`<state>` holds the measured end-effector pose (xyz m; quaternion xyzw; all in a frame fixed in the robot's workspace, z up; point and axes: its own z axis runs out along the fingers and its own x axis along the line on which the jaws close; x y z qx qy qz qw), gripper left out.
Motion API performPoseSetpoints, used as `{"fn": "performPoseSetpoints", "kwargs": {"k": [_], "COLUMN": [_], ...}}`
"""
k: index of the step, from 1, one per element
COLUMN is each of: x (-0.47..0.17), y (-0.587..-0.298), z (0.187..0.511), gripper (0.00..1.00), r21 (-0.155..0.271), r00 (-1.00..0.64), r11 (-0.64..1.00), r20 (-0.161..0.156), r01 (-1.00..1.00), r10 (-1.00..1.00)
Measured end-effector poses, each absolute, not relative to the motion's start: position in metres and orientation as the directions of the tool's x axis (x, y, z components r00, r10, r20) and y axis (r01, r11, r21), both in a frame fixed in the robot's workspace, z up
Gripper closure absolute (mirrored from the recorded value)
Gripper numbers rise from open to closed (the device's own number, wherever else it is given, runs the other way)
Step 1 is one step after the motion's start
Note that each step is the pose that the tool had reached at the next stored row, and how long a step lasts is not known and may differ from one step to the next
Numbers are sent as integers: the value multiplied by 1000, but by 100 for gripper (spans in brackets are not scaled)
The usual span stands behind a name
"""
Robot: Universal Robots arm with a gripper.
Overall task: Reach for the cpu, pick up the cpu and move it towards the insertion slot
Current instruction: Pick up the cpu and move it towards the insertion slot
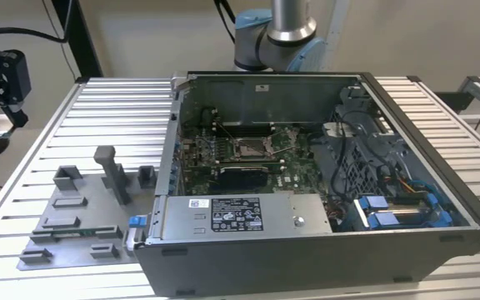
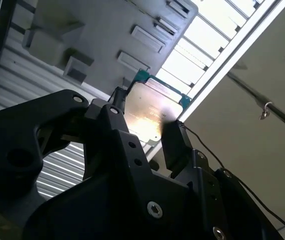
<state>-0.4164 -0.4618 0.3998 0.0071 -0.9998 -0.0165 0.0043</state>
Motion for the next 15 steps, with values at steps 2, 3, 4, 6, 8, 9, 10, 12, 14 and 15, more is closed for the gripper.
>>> {"fn": "performPoseSetpoints", "kwargs": {"k": [2,3,4,6,8,9,10,12,14,15], "x": [-416,-416,-416,-416,-416,-416,-416,-414,-411,-409], "y": [-462,-462,-462,-462,-462,-462,-462,-462,-462,-462], "z": [402,402,402,402,403,403,403,403,403,403], "gripper": [100,100,100,100,100,100,100,100,100,100], "r21": [33,33,33,33,33,33,33,33,33,33], "r00": [-1000,-1000,-1000,-1000,-1000,-1000,-1000,-1000,-1000,-1000], "r11": [999,999,999,999,999,999,999,999,999,999], "r20": [8,8,8,8,8,8,9,8,8,8], "r01": [-14,-14,-14,-14,-14,-14,-14,-14,-14,-14], "r10": [-14,-14,-14,-14,-14,-14,-15,-15,-14,-14]}}
